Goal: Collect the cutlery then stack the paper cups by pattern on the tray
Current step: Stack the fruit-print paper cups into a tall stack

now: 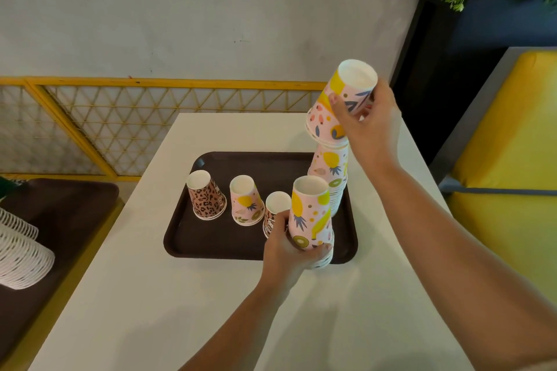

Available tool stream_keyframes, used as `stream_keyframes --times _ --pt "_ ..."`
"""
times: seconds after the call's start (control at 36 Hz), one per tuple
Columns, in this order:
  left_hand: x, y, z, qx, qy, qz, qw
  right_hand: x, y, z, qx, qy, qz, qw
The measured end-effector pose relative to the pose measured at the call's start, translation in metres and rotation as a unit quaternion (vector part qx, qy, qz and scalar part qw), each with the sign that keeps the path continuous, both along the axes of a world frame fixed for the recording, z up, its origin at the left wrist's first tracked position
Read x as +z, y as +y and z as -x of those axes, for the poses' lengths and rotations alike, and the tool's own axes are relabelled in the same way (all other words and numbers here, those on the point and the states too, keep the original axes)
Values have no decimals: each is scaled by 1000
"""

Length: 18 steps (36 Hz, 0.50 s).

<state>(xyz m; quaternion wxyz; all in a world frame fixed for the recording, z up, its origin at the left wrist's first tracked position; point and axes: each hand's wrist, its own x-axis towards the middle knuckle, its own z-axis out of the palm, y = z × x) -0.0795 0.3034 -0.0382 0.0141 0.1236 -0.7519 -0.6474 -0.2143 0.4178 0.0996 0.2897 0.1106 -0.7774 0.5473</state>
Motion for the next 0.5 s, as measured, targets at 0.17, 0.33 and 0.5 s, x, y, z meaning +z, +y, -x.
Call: stream_keyframes --times 0.17,0.33,0.5 --pt "-2 -2 6 -2 -3 -4 1000 -36 -1 14 0 -44 -40 998" --pt "-1 0 8 6 6 -24 1000 -66 2 12 14 -119 -77 990" --pt "2 2 10 3 8 -14 1000 -65 10 -20 -5 -56 -33 998"
